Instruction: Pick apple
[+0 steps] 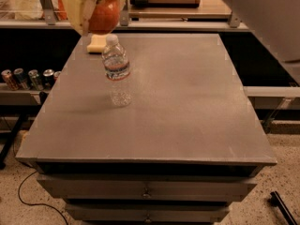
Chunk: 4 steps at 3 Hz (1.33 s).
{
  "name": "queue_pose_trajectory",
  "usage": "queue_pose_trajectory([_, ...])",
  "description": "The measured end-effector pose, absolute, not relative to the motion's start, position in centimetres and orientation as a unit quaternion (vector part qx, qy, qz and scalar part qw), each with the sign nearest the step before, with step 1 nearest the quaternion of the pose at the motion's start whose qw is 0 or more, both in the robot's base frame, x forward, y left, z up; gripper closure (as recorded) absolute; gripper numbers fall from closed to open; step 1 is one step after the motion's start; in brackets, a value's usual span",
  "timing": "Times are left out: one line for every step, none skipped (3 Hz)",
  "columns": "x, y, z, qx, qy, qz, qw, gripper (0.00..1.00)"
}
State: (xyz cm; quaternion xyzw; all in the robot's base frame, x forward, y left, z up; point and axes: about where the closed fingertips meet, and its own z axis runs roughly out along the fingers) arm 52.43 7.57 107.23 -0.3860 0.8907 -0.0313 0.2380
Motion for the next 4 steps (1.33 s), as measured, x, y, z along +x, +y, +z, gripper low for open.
queue_pose_trajectory([50.4,9.1,105.4,-0.381,0.9,-0.018,0.212,1.0])
queue_pose_trajectory([49.4,10.1,103.9,-0.375,0.908,-0.009,0.187,1.0])
queue_pose_trajectory([49.0,10.5,102.5,-0.369,0.915,-0.002,0.161,1.0])
queue_pose_trajectory([49.3,10.4,101.1,-0.369,0.92,0.004,0.131,1.0])
